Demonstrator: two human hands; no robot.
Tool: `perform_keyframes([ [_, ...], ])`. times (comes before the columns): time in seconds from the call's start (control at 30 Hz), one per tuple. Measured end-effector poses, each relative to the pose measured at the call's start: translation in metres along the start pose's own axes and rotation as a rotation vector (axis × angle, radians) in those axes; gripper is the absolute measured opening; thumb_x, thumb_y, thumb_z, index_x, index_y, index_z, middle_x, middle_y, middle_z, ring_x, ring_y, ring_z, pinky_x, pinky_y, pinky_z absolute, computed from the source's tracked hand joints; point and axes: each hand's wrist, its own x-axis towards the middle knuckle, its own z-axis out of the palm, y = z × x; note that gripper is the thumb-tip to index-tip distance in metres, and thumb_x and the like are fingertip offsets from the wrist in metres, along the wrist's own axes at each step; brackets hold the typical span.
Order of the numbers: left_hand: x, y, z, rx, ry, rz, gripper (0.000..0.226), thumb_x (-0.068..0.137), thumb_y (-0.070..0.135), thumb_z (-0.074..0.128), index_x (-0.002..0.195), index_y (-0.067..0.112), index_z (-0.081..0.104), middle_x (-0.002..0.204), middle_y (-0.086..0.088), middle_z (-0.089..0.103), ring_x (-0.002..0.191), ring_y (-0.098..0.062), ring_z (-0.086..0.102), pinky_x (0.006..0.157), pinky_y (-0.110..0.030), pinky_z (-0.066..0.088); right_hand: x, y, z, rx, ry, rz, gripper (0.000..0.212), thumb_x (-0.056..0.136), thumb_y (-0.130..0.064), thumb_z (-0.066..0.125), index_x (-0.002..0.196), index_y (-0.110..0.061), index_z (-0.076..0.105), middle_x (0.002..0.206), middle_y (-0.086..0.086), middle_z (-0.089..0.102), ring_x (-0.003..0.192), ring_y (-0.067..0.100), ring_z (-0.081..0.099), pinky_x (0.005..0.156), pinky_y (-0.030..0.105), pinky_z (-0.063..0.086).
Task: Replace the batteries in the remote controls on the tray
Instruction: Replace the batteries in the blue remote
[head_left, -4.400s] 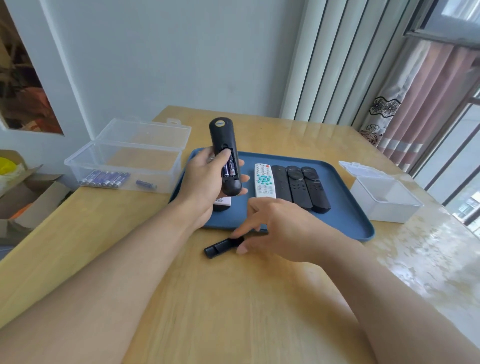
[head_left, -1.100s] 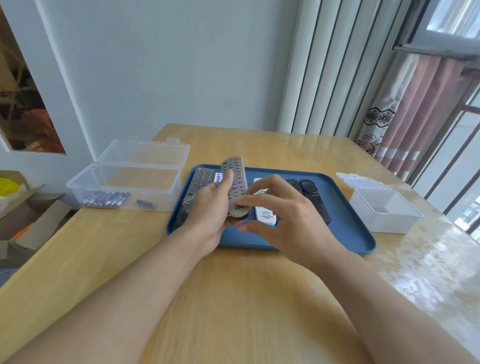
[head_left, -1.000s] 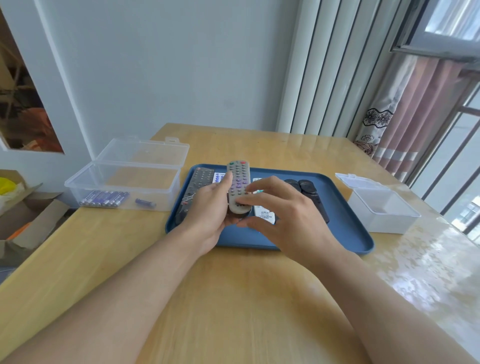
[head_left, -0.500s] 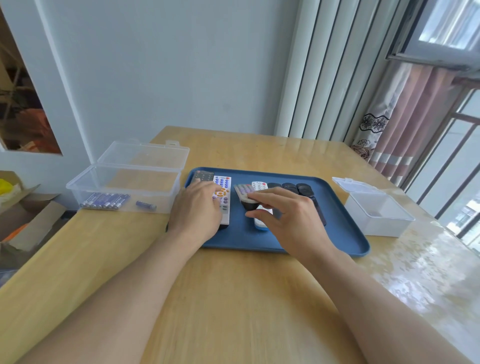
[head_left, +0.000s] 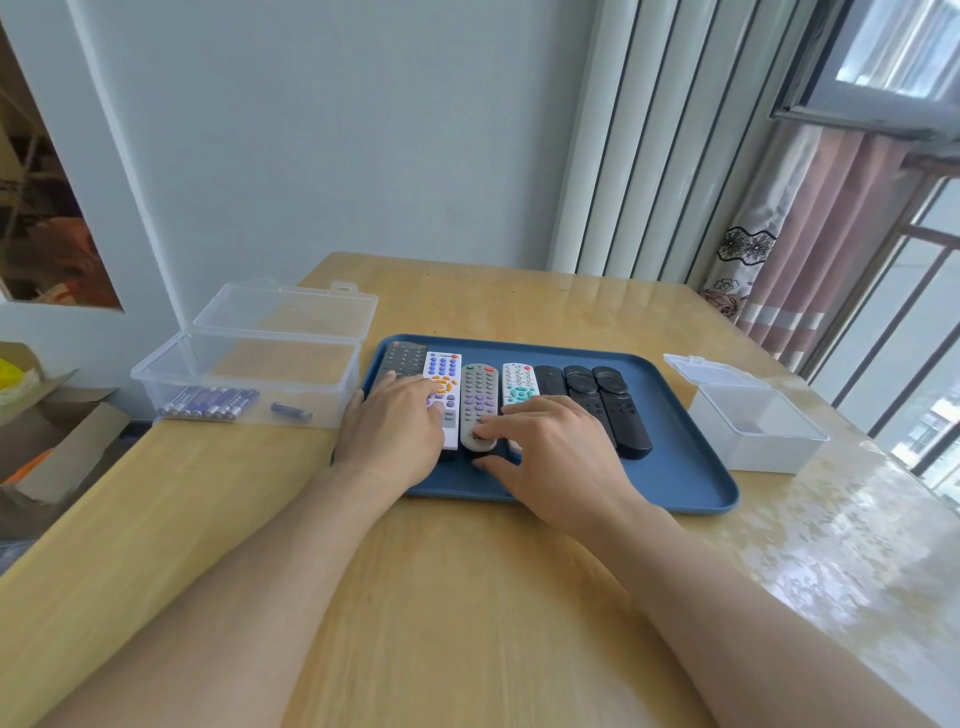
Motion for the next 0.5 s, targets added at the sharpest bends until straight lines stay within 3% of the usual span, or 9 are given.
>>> perform_keyframes([
  [0.13, -0.001, 0.001, -0.001, -0.008, 0.006, 0.0, 0.034, 0.107, 0.026, 0.041, 0.134, 0.02, 0.06, 0.144, 0.002, 0.057, 0.142, -0.019, 0.037, 0.109, -0.039, 0.034, 0.0, 0.001, -0.005, 0.042, -0.1, 0.049, 0.031, 0.087, -0.042, 0.073, 0.116, -0.032, 0.075, 0.114, -0.007, 0.073, 0.108, 0.021, 0.063, 0.09, 0.026, 0.043],
  [0.23, -0.001, 0.001, 0.0, -0.006, 0.023, 0.004, 0.033, 0.107, 0.026, 0.037, 0.128, 0.019, 0.063, 0.139, 0.001, 0.061, 0.138, -0.019, 0.041, 0.103, -0.038, 0.034, 0.0, 0.004, -0.006, 0.069, -0.123, 0.045, 0.033, 0.088, -0.046, 0.071, 0.119, -0.032, 0.073, 0.118, -0.008, 0.072, 0.116, 0.016, 0.059, 0.099, 0.026, 0.041],
  [0.3, 0.0, 0.0, 0.002, 0.003, 0.043, 0.016, 0.034, 0.108, 0.027, 0.037, 0.131, 0.021, 0.061, 0.142, 0.003, 0.059, 0.144, -0.019, 0.037, 0.109, -0.039, 0.031, 0.001, 0.008, -0.008, 0.096, -0.138, 0.044, 0.041, 0.086, -0.053, 0.071, 0.123, -0.034, 0.07, 0.128, -0.015, 0.067, 0.125, 0.008, 0.053, 0.107, 0.026, 0.037],
  [0.43, 0.002, 0.0, 0.004, -0.027, 0.08, 0.103, 0.032, 0.107, 0.026, 0.042, 0.13, 0.021, 0.063, 0.142, 0.005, 0.06, 0.147, -0.019, 0.033, 0.119, -0.042, 0.023, 0.0, 0.025, -0.017, 0.014, -0.255, 0.153, 0.073, 0.085, -0.068, 0.061, 0.149, -0.038, 0.043, 0.156, -0.02, 0.038, 0.148, 0.008, 0.021, 0.12, 0.031, 0.017],
  [0.5, 0.0, 0.004, 0.003, -0.06, 0.072, 0.18, 0.033, 0.105, 0.029, 0.049, 0.134, 0.023, 0.064, 0.147, 0.003, 0.057, 0.148, -0.019, 0.031, 0.121, -0.037, 0.02, -0.001, 0.03, -0.02, -0.018, -0.328, 0.171, 0.076, 0.088, -0.071, 0.054, 0.154, -0.037, 0.034, 0.16, -0.021, 0.028, 0.153, 0.009, 0.008, 0.123, 0.033, 0.006],
])
